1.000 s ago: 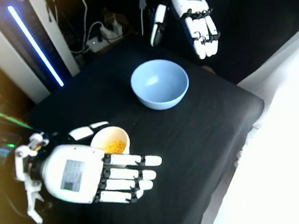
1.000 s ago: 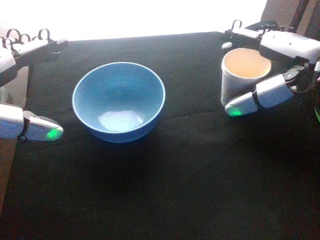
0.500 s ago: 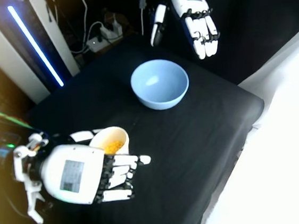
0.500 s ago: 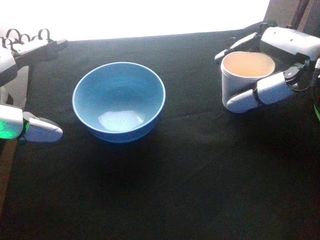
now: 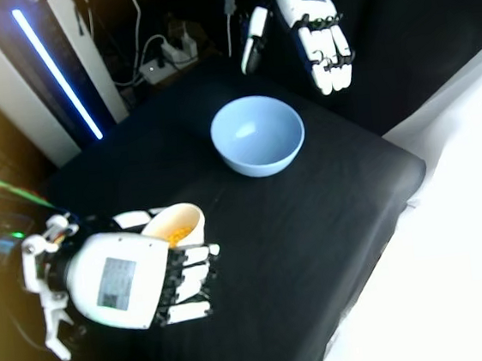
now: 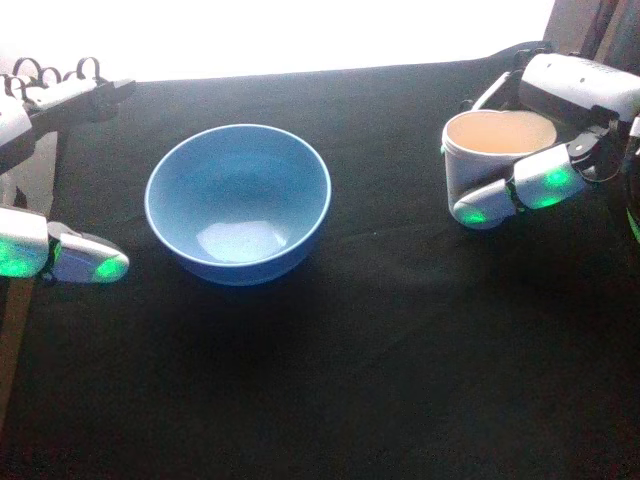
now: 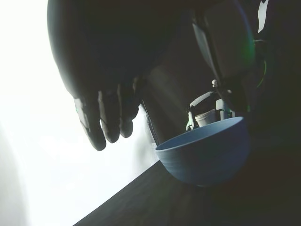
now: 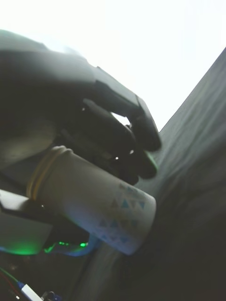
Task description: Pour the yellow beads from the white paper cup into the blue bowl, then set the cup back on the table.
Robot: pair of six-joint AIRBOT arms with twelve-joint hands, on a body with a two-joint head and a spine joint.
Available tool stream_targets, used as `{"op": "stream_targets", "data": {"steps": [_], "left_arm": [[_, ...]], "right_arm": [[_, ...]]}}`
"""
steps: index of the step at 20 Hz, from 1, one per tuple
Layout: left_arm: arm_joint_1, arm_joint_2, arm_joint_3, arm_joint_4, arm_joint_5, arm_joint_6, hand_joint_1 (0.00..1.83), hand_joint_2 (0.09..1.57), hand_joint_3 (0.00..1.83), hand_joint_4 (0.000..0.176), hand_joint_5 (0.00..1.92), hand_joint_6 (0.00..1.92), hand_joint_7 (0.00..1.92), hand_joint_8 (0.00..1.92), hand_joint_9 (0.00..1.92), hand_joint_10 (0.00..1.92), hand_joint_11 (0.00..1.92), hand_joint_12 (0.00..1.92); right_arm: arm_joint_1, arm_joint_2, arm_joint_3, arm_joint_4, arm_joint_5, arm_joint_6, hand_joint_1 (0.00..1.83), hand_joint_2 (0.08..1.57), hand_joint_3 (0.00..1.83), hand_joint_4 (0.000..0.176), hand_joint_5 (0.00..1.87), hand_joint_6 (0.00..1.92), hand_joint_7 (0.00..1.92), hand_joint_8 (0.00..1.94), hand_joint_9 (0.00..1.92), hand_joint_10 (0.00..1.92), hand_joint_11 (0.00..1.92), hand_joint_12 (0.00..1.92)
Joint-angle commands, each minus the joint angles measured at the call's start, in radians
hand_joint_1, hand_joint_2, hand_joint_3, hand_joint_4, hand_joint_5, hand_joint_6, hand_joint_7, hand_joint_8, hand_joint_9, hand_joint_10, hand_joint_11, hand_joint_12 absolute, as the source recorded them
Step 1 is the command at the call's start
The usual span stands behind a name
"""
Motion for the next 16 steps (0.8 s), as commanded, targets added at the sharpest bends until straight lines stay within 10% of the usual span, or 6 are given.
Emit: {"op": "stream_targets", "data": {"steps": [1, 4, 6, 10, 11, 16], "left_arm": [[-0.004, -0.003, 0.001, -0.016, -0.116, -0.004, 0.63, 0.87, 0.0, 0.007, 0.0, 0.0, 0.25, 0.0, 0.2, 0.0, 0.0, 0.47], [-0.003, -0.007, 0.004, -0.016, -0.115, -0.004, 0.62, 0.88, 0.0, 0.011, 0.0, 0.0, 0.23, 0.0, 0.21, 0.0, 0.0, 0.54], [-0.002, -0.008, 0.005, -0.016, -0.115, -0.004, 0.66, 0.87, 0.0, 0.021, 0.0, 0.0, 0.25, 0.0, 0.22, 0.0, 0.0, 0.61], [-0.001, -0.008, 0.006, -0.016, -0.115, -0.004, 0.65, 0.87, 0.0, 0.03, 0.0, 0.0, 0.26, 0.01, 0.21, 0.0, 0.0, 0.6], [-0.001, -0.008, 0.006, -0.016, -0.115, -0.004, 0.65, 0.87, 0.0, 0.033, 0.0, 0.0, 0.27, 0.01, 0.23, 0.01, 0.0, 0.6], [-0.001, -0.01, 0.008, -0.014, -0.117, -0.007, 0.62, 0.88, 0.0, 0.006, 0.01, 0.0, 0.26, 0.01, 0.21, 0.01, 0.0, 0.47]], "right_arm": [[0.006, -0.004, 0.006, 0.002, 0.076, 0.0, 1.23, 0.98, 0.01, 0.0, 1.45, 0.04, 1.3, 0.53, 1.22, 0.98, 0.76, 1.66], [0.006, -0.006, 0.005, -0.012, 0.077, 0.002, 1.29, 1.03, 0.0, 0.0, 1.36, 0.01, 1.17, 0.93, 0.99, 0.94, 0.27, 1.61], [0.006, -0.011, 0.005, -0.031, 0.078, 0.013, 1.21, 1.0, 0.0, 0.0, 1.3, 0.38, 1.44, 0.31, 1.25, 1.22, 1.1, 1.7], [0.009, -0.011, -0.008, -0.05, 0.099, 0.013, 1.2, 1.04, 0.0, 0.0, 1.15, 0.67, 1.49, 0.18, 1.31, 1.16, 1.17, 1.64], [0.013, -0.011, -0.01, -0.053, 0.104, 0.013, 1.27, 1.05, 0.0, 0.0, 1.15, 0.44, 1.24, 0.77, 1.28, 1.11, 1.19, 1.57], [0.083, -0.008, -0.018, -0.11, 0.119, 0.014, 1.29, 1.05, 0.0, 0.0, 1.11, 0.5, 1.21, 0.84, 1.37, 0.73, 1.18, 1.42]]}}
